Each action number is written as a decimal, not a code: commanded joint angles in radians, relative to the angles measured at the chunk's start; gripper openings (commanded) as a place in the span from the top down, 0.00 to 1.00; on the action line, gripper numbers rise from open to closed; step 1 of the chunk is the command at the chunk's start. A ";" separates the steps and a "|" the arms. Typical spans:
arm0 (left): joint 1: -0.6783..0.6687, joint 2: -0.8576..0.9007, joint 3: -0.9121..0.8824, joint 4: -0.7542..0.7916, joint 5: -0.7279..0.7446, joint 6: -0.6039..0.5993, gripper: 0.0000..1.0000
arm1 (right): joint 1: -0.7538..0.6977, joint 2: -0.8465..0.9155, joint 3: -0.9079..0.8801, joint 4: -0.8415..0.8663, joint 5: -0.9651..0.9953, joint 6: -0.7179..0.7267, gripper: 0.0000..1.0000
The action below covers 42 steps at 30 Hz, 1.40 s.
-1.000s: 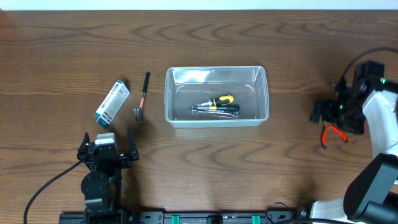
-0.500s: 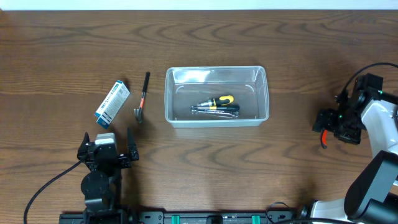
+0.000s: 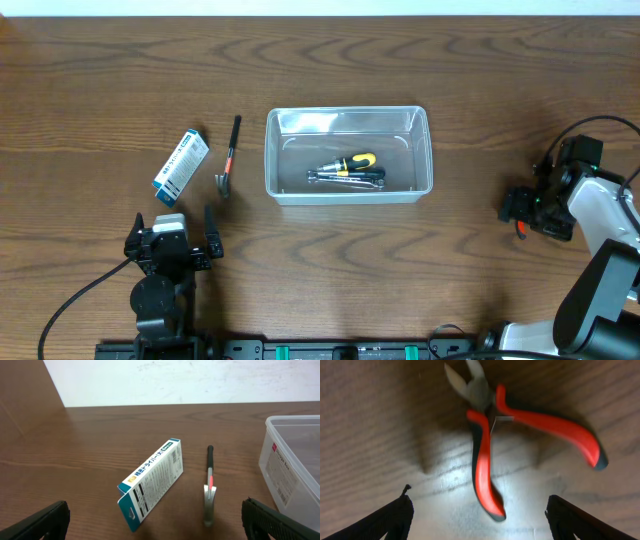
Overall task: Pack container
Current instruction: 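Move the right gripper over the red-handled pliers, then close the right gripper on the pliers handle and lift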
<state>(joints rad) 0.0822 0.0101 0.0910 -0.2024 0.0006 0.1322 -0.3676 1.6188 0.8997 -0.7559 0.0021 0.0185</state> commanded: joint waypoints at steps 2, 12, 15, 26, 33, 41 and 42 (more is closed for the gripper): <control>-0.004 -0.006 -0.027 -0.009 0.003 0.010 0.02 | -0.005 -0.014 -0.019 0.036 0.021 0.010 0.16; -0.004 -0.006 -0.027 -0.009 0.003 0.010 0.02 | -0.004 0.031 -0.027 0.089 0.015 0.010 0.18; -0.004 -0.006 -0.027 -0.009 0.003 0.010 0.02 | -0.003 0.055 -0.027 0.095 0.005 0.010 0.18; -0.004 -0.006 -0.027 -0.009 0.003 0.010 0.02 | 0.022 0.082 -0.027 0.115 0.006 0.026 0.29; -0.004 -0.006 -0.027 -0.009 0.003 0.010 0.02 | 0.022 0.082 -0.027 0.113 0.005 0.037 0.47; -0.004 -0.006 -0.027 -0.009 0.003 0.010 0.02 | 0.022 0.082 -0.027 0.112 0.005 0.037 0.59; -0.004 -0.006 -0.027 -0.009 0.003 0.010 0.02 | 0.022 0.082 -0.027 0.112 0.005 0.037 0.61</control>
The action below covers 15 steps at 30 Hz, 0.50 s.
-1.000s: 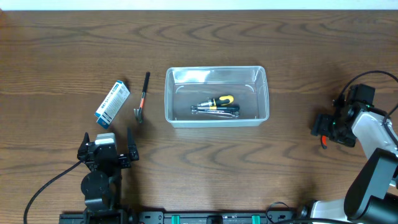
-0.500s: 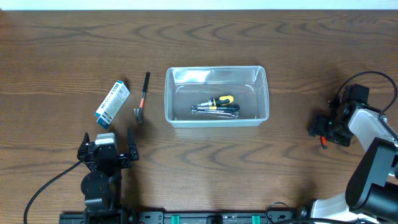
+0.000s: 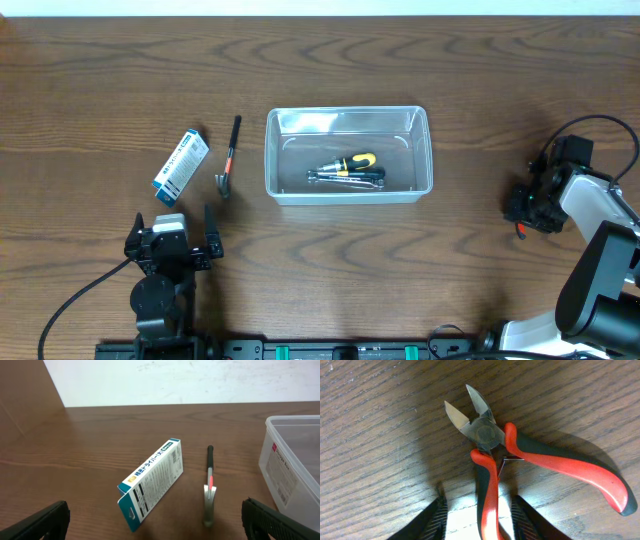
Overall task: Pack container
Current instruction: 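Close the right gripper on the pliers handle and lift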
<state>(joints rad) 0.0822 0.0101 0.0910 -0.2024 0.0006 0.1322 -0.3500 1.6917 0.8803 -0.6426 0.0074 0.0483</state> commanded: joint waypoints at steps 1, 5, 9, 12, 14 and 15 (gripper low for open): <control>-0.004 -0.006 -0.027 -0.009 0.003 0.010 0.02 | 0.005 0.009 -0.008 -0.001 0.000 0.007 0.62; -0.004 -0.006 -0.027 -0.009 0.003 0.010 0.02 | 0.005 0.009 -0.008 -0.002 0.000 0.007 0.68; -0.004 -0.006 -0.027 -0.009 0.003 0.010 0.02 | 0.005 0.009 -0.008 -0.002 0.000 0.007 0.72; -0.004 -0.006 -0.027 -0.009 0.003 0.010 0.02 | 0.005 0.009 -0.008 -0.002 0.000 0.007 0.77; -0.004 -0.006 -0.027 -0.009 0.003 0.010 0.02 | 0.005 0.009 -0.008 -0.002 0.000 0.007 0.83; -0.004 -0.006 -0.027 -0.009 0.003 0.010 0.02 | 0.005 0.009 -0.008 -0.003 0.000 0.007 0.87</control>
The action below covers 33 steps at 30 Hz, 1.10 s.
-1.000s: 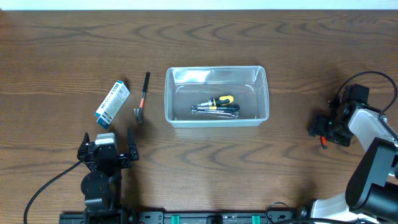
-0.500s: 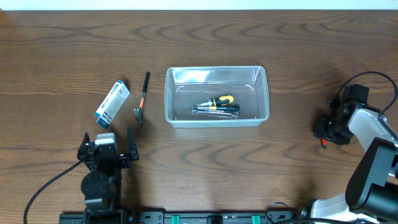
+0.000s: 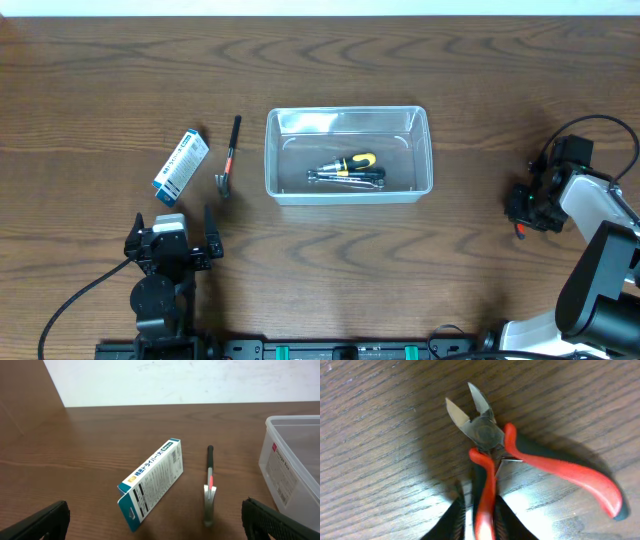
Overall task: Pack container
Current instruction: 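Close the right gripper on the pliers handle and lift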
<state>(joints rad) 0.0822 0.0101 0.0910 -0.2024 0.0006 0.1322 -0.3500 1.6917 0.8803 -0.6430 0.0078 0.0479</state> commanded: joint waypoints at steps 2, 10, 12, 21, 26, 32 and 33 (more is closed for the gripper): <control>-0.004 -0.006 -0.027 -0.009 0.003 0.010 0.02 | 0.005 0.009 -0.008 -0.003 0.000 0.008 0.92; -0.004 -0.006 -0.027 -0.009 0.003 0.010 0.02 | 0.005 0.008 -0.006 -0.003 0.000 0.014 0.99; -0.004 -0.006 -0.027 -0.009 0.003 0.010 0.02 | 0.005 0.008 0.000 -0.005 0.000 0.035 0.99; -0.004 -0.006 -0.027 -0.009 0.003 0.010 0.02 | 0.005 0.008 0.179 -0.125 0.002 0.034 0.99; -0.004 -0.006 -0.027 -0.009 0.003 0.010 0.02 | 0.010 0.008 0.330 -0.215 0.000 0.033 0.99; -0.004 -0.006 -0.027 -0.009 0.003 0.010 0.02 | 0.068 0.008 0.512 -0.313 -0.002 -0.021 0.99; -0.004 -0.006 -0.027 -0.009 0.003 0.010 0.02 | 0.085 0.008 0.541 -0.328 -0.001 -0.037 0.99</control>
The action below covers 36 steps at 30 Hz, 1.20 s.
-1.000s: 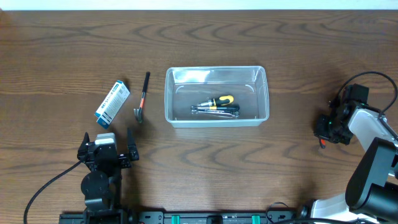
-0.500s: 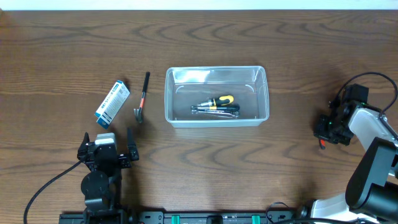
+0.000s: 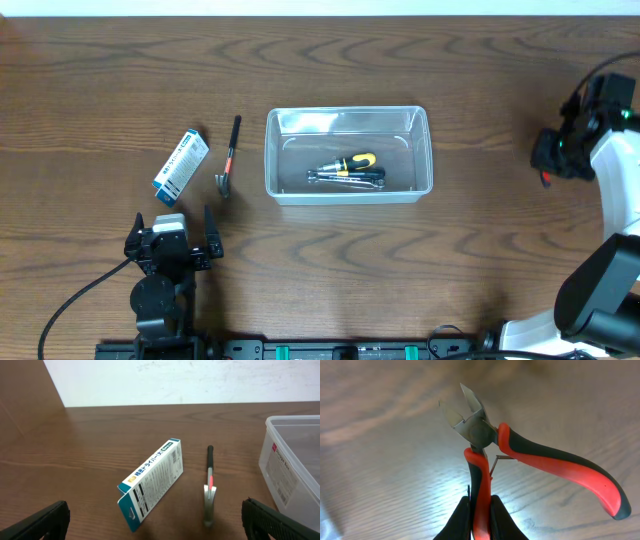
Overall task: Pack container
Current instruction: 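Close the right gripper on the pliers handle and lift, then carry the pliers over the container and open the right gripper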
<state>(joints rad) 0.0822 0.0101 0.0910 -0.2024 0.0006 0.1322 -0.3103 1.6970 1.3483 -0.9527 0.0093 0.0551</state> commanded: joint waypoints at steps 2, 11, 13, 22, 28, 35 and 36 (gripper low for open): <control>-0.004 -0.006 -0.027 -0.009 0.003 0.010 0.02 | 0.091 0.003 0.126 -0.045 -0.003 -0.072 0.99; -0.004 -0.006 -0.027 -0.009 0.003 0.010 0.02 | 0.335 0.003 0.285 -0.114 -0.003 -0.098 0.99; -0.004 -0.006 -0.027 -0.009 0.003 0.010 0.02 | 0.394 0.003 0.299 -0.114 -0.003 -0.107 0.99; -0.004 -0.006 -0.027 -0.009 0.003 0.010 0.02 | 0.704 0.003 0.306 -0.103 0.002 -0.210 0.98; -0.004 -0.006 -0.027 -0.009 0.003 0.010 0.02 | 0.845 0.008 0.304 -0.077 0.028 -0.237 0.98; -0.004 -0.006 -0.027 -0.009 0.003 0.010 0.02 | 0.900 0.077 0.291 -0.072 0.029 -0.256 0.99; -0.004 -0.006 -0.027 -0.009 0.003 0.010 0.02 | 0.900 0.101 0.291 -0.072 0.029 -0.255 0.99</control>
<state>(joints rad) 0.0822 0.0101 0.0910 -0.2024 0.0006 0.1322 0.5812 1.7405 1.6287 -1.0267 0.0185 -0.1787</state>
